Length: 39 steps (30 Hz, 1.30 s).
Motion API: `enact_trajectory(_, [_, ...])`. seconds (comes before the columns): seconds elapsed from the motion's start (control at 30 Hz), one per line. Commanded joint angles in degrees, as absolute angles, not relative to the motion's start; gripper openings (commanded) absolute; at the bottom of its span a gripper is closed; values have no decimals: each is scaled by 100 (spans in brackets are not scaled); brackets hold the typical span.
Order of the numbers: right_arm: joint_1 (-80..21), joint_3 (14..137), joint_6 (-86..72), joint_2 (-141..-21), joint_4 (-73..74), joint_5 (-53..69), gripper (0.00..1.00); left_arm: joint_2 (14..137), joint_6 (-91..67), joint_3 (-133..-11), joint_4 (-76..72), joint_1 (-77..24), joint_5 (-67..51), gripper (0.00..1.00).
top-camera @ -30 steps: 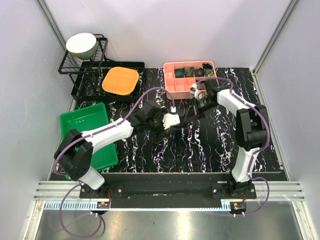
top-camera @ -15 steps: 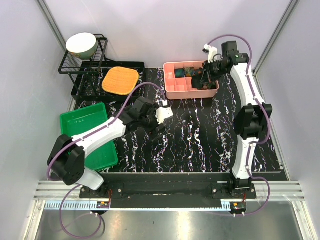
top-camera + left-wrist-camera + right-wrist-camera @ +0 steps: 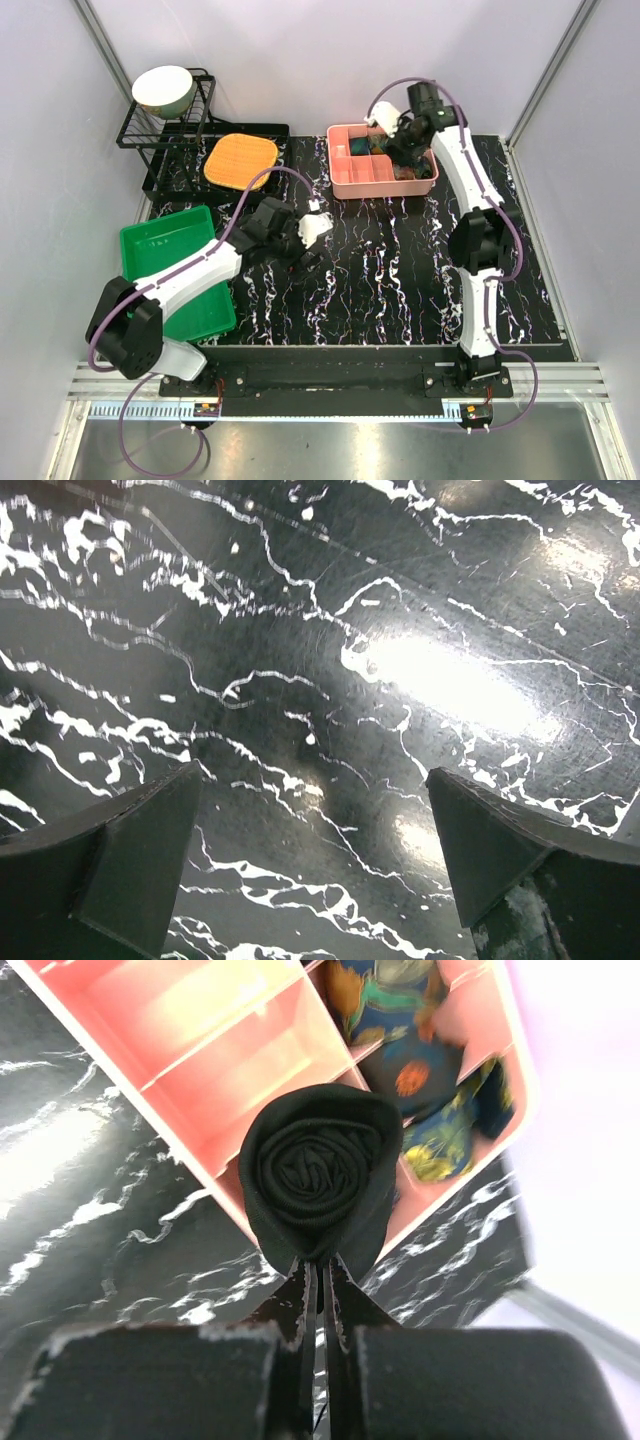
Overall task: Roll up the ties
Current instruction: Place the tie in the storage box.
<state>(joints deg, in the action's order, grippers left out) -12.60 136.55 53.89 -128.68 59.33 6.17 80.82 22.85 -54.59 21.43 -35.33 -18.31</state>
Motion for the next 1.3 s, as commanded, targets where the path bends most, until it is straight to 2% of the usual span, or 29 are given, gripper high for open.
enact_trajectory(0.0, [-1546,13395,6748,-12665,5353,35,0,7805,1987,-5335,1899,-3428,-1714,99])
enact_trajectory(0.23, [-1880,12675,7743,-12586,4870,-666,0,7577,1732,-5072,1740,-3349,-1617,99])
enact_trajectory(0.63, [-2197,13385,7814,-13350,4869,-1221,0,7119,1468,-4571,1521,-3252,-1547,99])
enact_trajectory(1.27, [-2584,13587,7682,-14238,5431,-2584,0,6820,1652,-4201,1389,-3024,-1679,99])
